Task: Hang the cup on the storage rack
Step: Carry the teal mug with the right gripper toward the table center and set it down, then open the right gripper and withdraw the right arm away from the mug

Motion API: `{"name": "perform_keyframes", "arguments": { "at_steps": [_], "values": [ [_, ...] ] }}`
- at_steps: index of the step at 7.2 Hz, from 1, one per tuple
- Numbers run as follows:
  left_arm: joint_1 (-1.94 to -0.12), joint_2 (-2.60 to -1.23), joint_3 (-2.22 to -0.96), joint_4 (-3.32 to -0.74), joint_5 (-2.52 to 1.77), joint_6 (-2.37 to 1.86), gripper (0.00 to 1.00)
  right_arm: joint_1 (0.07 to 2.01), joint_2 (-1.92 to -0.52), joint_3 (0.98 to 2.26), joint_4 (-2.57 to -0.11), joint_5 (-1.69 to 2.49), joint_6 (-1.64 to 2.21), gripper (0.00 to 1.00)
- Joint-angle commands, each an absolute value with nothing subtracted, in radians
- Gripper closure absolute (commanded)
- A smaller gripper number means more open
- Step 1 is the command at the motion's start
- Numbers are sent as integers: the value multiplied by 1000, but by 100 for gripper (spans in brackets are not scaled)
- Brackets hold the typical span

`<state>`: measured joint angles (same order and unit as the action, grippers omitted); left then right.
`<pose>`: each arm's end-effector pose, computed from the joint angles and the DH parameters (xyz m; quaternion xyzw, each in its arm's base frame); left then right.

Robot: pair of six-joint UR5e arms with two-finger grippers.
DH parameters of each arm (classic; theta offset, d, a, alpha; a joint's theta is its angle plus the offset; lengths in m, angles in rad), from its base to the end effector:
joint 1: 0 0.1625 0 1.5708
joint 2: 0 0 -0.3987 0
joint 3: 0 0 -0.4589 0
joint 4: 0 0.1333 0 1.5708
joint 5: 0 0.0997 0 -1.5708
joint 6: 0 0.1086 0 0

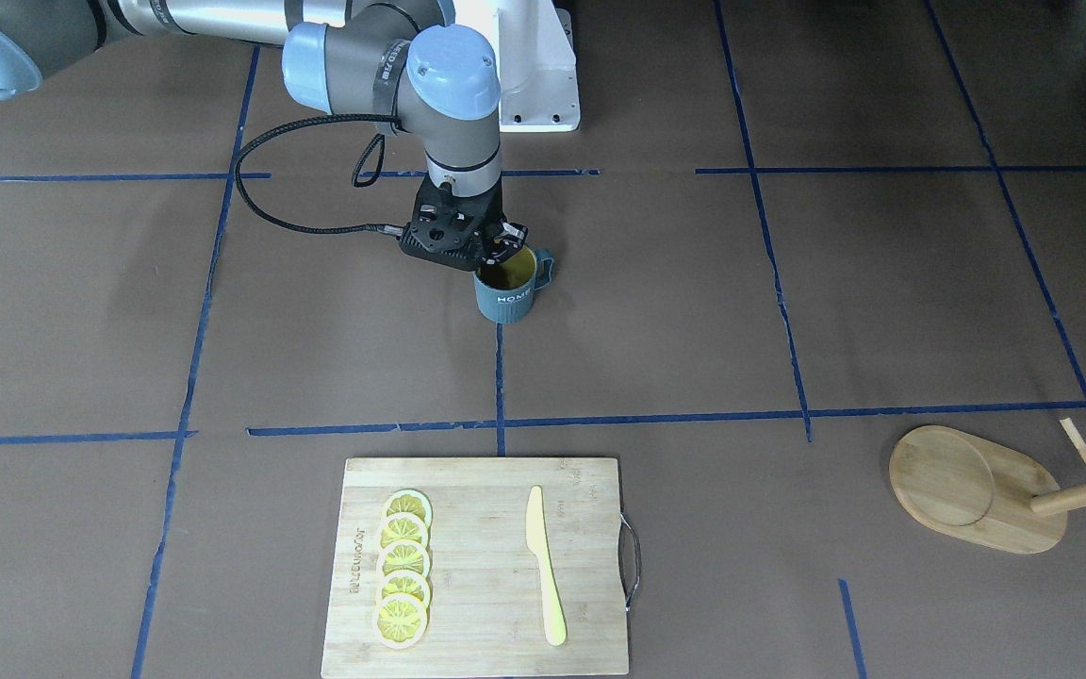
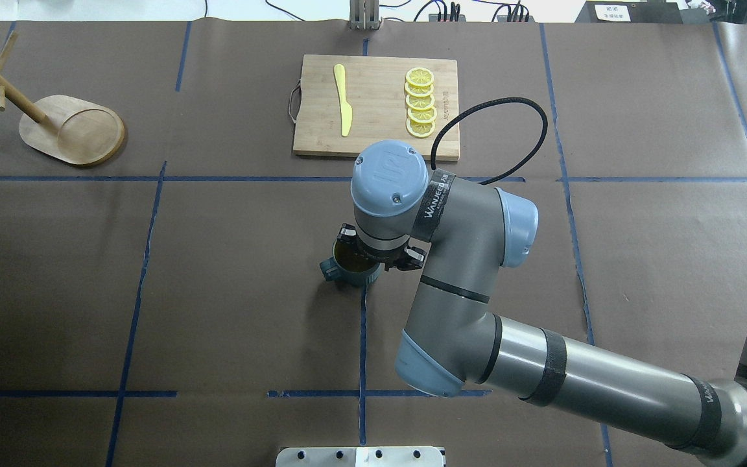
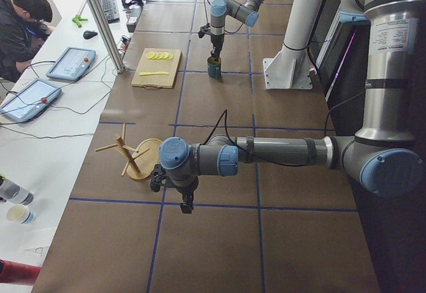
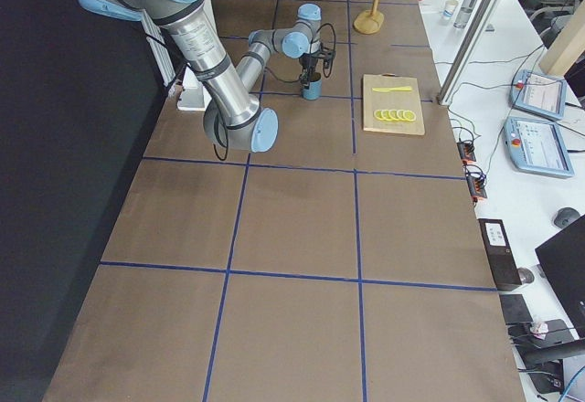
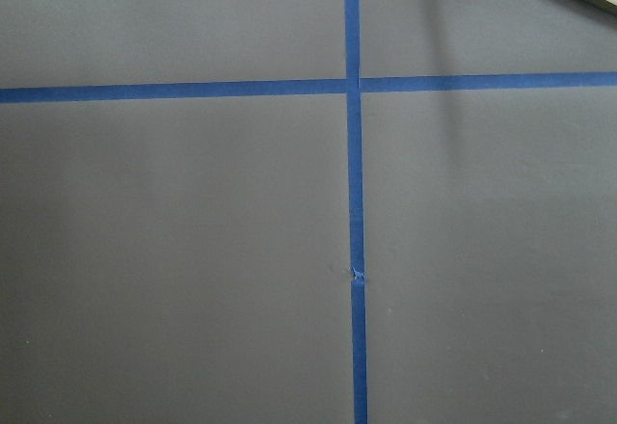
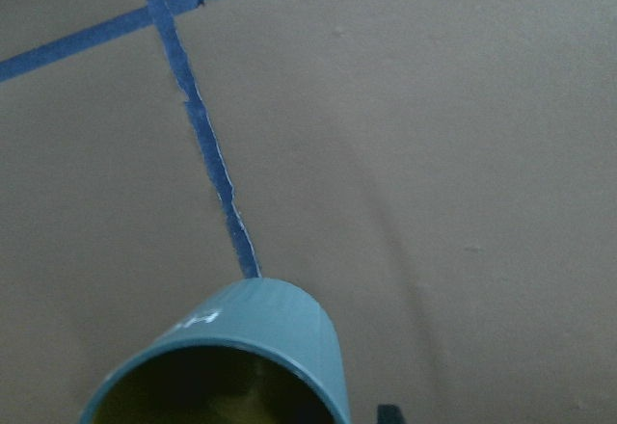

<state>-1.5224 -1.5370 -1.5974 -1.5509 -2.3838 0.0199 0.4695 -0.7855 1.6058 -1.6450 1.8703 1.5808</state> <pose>-0.0281 -0.5451 0.6416 -0.0181 0.3951 0.0260 0.9181 -0.6128 -0.4244 0.1174 -0.0532 -0.3825 0.1658 0.9074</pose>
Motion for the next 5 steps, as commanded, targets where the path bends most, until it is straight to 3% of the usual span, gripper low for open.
{"name": "perform_keyframes", "arguments": {
  "at_steps": [1, 3, 5],
  "values": [
    [-1523, -1537, -1612, -1548, -2384, 20, 0, 504, -796, 1670, -1618, 1885, 1563, 0],
    [-1523, -1537, -1611, -1549, -2382, 20, 0, 604, -882, 1782, -1621, 1964, 1423, 0],
    [-1523, -1536, -1609, -1548, -2381, 20, 0, 852, -998, 1795, -1624, 2202, 1109, 0]
  ]
}}
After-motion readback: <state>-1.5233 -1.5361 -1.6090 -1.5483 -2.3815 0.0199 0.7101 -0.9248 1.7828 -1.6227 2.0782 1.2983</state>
